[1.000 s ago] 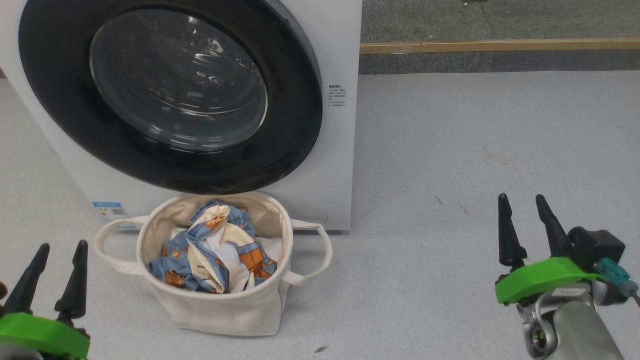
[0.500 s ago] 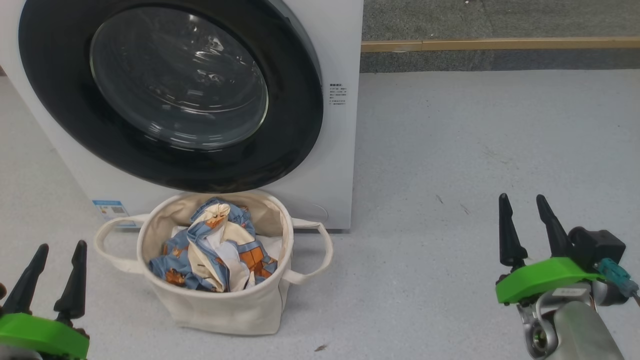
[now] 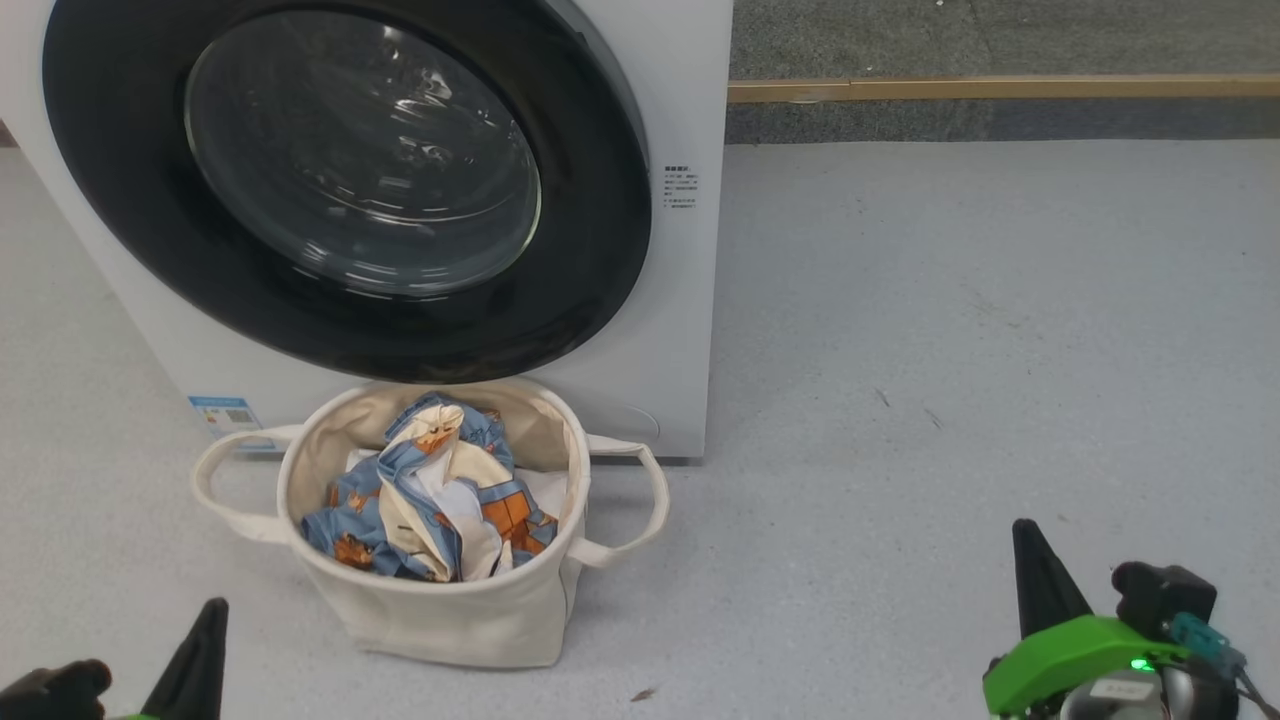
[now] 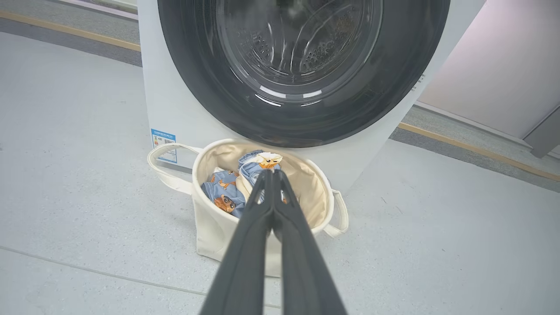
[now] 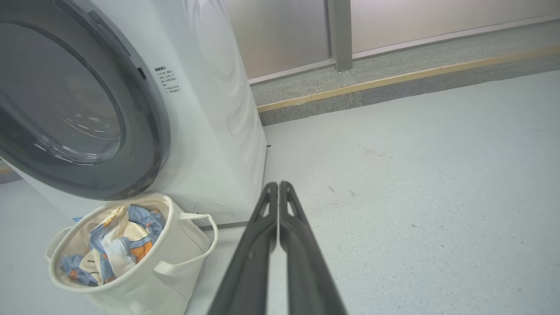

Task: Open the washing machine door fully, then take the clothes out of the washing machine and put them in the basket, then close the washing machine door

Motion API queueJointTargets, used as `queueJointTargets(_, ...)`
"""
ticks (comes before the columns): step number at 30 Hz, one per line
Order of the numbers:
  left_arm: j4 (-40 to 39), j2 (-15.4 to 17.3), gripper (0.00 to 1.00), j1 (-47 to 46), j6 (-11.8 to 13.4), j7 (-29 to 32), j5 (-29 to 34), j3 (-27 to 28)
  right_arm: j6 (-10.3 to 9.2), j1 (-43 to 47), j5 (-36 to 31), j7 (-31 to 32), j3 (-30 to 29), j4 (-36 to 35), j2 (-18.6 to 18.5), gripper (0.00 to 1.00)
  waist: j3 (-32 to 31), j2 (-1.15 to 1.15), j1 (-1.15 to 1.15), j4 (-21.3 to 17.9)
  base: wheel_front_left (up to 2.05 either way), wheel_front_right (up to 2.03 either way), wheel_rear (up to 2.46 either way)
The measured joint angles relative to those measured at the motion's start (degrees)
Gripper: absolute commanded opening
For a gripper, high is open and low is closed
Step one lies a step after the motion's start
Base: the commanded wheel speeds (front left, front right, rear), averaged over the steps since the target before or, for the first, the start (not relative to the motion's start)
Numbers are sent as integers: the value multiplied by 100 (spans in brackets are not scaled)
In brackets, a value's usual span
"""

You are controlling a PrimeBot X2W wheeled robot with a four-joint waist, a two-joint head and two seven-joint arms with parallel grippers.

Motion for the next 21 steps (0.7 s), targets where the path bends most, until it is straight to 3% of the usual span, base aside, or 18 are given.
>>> queueJointTargets(3, -29, -9, 0, -29, 0, 62, -131, 71, 0, -33, 189, 46, -1, -63, 0, 0, -4, 0, 9, 13, 0, 0, 0)
queueJointTargets(21, -156, -326, 0, -27, 0, 354, -883, 300, 0, -27, 1350, 336, -56, -242, 2, 0, 51, 0, 0, 93, 0, 0, 0)
